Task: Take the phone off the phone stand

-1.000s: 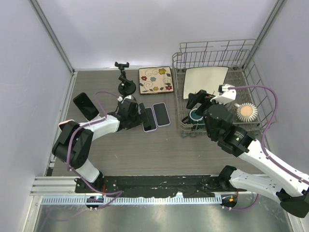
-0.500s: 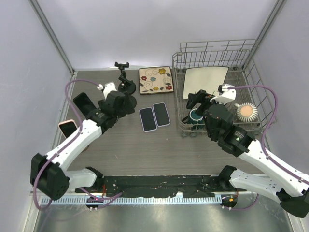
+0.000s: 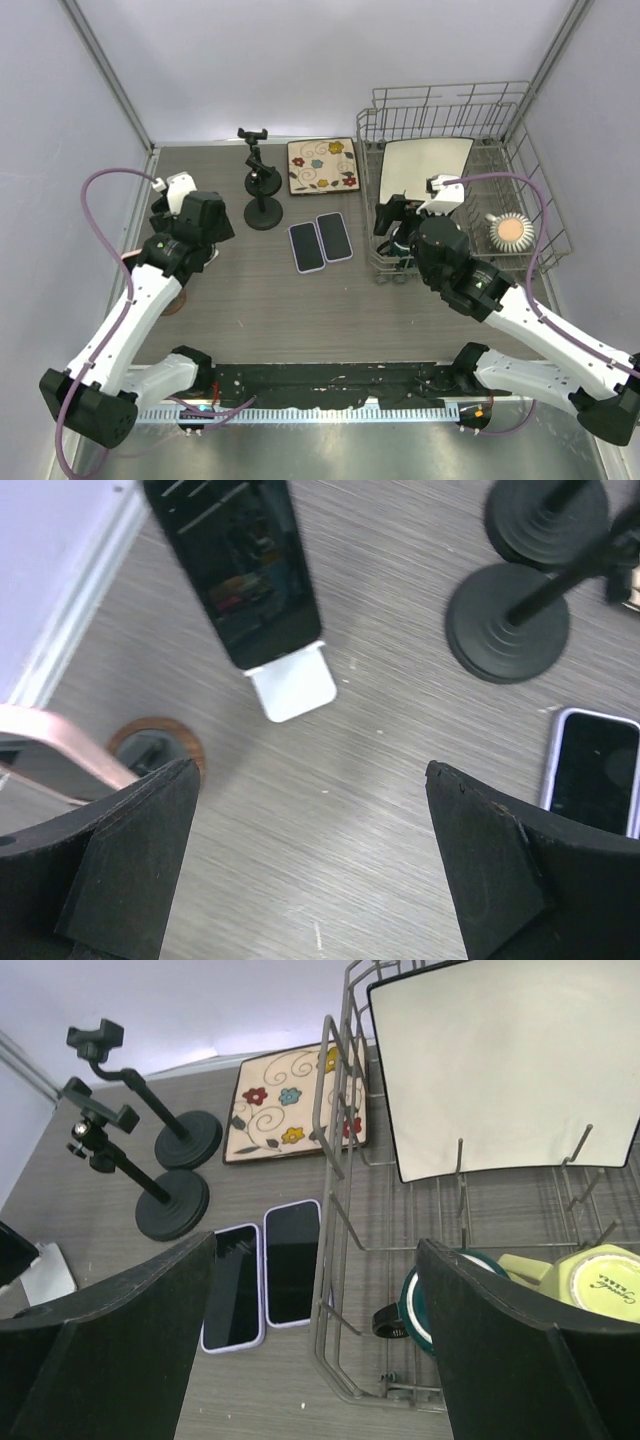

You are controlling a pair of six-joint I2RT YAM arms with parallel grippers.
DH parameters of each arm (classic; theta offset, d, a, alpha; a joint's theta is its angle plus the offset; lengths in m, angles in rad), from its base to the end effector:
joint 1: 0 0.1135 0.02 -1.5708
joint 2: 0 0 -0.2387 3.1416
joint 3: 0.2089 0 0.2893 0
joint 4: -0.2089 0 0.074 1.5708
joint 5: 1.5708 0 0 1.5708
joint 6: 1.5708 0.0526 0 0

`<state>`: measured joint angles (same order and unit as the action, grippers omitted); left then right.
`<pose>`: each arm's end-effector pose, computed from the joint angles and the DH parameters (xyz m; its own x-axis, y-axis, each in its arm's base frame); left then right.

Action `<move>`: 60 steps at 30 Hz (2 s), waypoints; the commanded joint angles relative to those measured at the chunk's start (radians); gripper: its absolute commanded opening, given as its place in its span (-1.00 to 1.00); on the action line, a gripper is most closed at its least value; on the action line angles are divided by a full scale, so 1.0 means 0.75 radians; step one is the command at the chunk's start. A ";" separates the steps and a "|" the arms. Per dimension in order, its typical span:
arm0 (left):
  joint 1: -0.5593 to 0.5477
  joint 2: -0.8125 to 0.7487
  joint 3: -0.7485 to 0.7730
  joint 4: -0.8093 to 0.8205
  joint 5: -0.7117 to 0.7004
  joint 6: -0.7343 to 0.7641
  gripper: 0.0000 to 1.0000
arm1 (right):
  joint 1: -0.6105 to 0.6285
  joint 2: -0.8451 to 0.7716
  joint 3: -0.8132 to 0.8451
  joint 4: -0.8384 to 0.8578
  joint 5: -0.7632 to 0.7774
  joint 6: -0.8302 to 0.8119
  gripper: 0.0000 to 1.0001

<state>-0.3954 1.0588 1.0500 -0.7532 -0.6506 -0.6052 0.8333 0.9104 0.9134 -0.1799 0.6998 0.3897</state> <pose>0.2618 -0.0748 0.2991 -0.4683 -0.2951 -0.8329 -0.4429 0.8940 -0.0677 0.2059 0.1762 0.3428 -0.1626 0.2532 -0.9536 -0.0844 0.9594 0.2691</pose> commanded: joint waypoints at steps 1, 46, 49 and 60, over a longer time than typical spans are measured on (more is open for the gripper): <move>0.104 -0.084 0.101 -0.147 -0.073 0.070 1.00 | -0.005 0.023 -0.025 0.121 -0.082 -0.064 0.73; 0.940 -0.221 -0.216 0.241 0.530 0.764 0.99 | 0.087 -0.181 -0.205 0.180 -0.293 -0.149 0.71; 0.940 -0.209 -0.244 0.256 0.565 0.756 0.99 | 0.090 -0.171 -0.203 0.183 -0.297 -0.153 0.71; 0.944 -0.189 -0.304 0.295 0.561 0.758 1.00 | 0.102 -0.165 -0.210 0.185 -0.293 -0.164 0.69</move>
<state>0.3134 0.9100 0.8314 -0.5861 -0.2356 -0.0509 0.8997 0.7860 0.7547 -0.0902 0.4698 0.2852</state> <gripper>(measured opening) 0.996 0.852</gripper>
